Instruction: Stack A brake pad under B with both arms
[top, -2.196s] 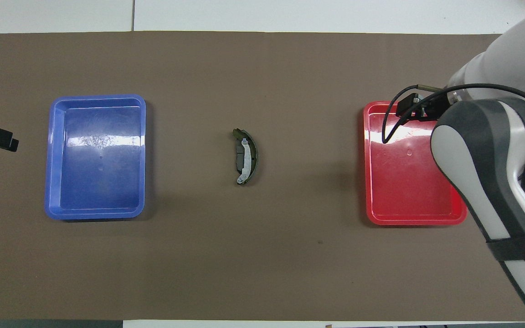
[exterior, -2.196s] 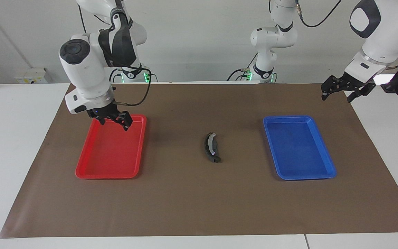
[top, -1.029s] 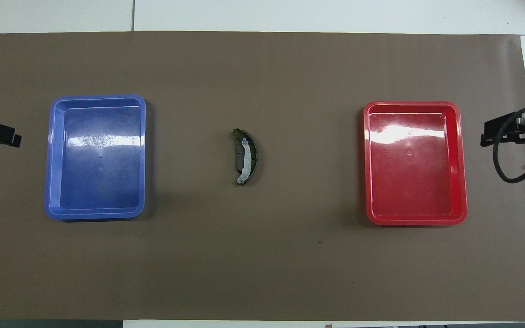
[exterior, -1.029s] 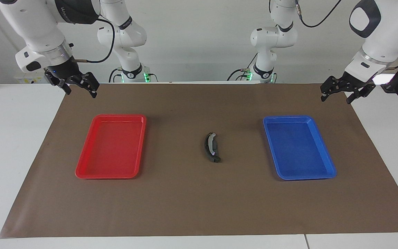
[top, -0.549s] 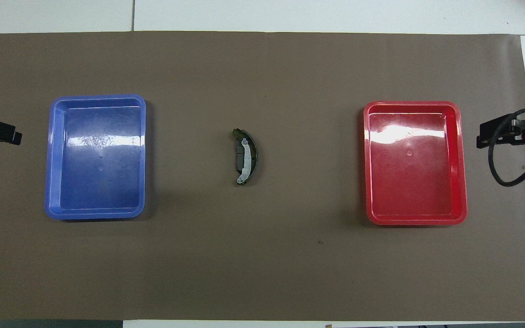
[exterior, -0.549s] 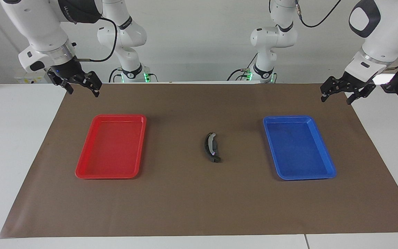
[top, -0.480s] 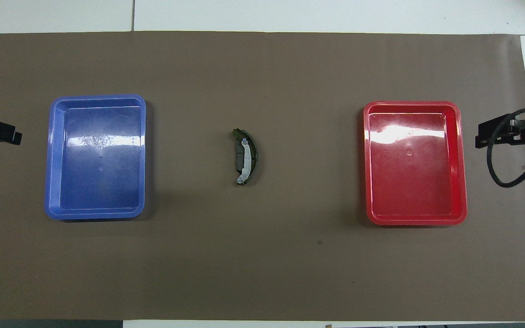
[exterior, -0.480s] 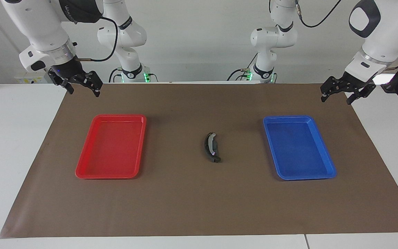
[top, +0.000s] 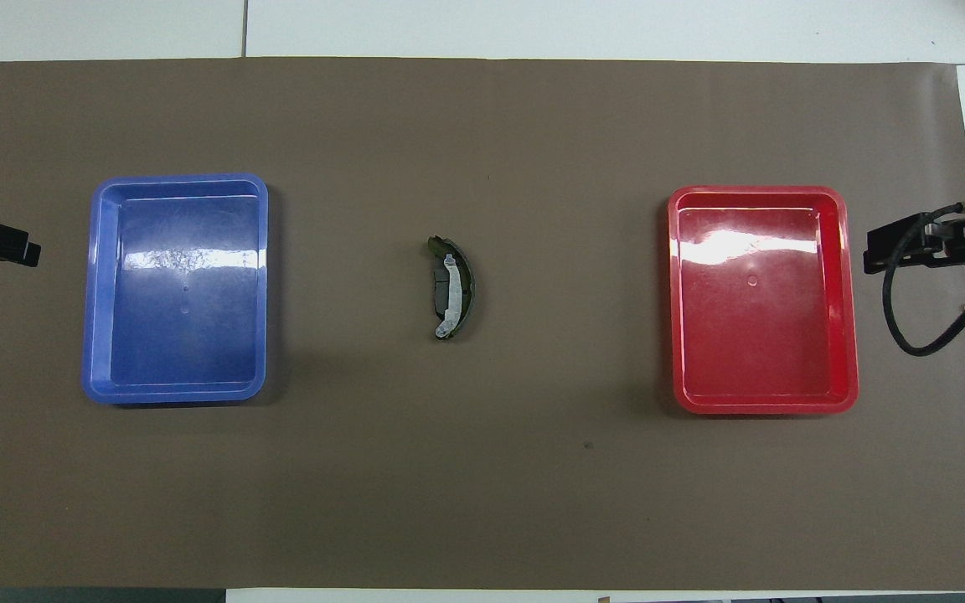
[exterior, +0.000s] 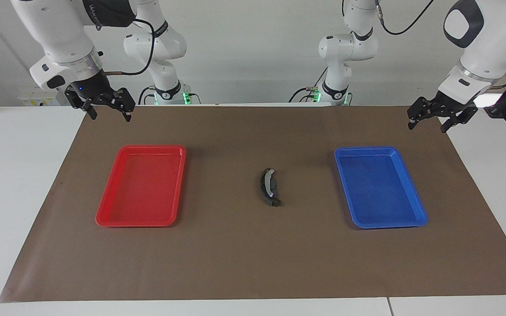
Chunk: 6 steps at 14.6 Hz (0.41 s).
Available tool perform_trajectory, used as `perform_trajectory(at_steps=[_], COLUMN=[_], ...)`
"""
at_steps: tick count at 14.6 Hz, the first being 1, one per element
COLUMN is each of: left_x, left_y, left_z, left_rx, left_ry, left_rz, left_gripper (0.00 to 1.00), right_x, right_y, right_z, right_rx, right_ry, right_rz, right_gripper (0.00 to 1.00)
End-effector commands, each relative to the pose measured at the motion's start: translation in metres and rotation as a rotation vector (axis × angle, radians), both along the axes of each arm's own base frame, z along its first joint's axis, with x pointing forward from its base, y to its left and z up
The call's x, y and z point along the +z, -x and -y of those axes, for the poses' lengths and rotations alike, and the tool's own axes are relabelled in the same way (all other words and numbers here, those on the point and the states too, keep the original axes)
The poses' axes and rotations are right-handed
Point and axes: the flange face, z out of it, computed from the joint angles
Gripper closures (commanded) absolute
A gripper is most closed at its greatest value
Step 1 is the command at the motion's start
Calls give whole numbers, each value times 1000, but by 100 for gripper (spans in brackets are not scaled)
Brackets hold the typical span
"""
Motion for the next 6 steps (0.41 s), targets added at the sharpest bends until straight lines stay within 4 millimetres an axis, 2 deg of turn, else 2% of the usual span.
perform_trajectory(at_steps=[1,6], left_x=[-1,-1], left_y=[5,4], left_z=[1,1], left_rx=[-6,-1], left_ry=[11,11], left_rz=[9,12], left_gripper=[1,1], right_x=[3,5], right_y=[-1,1], right_z=[2,3], right_rx=[24,19], right_ry=[6,2], right_rz=[-3,-1], right_gripper=[0,0])
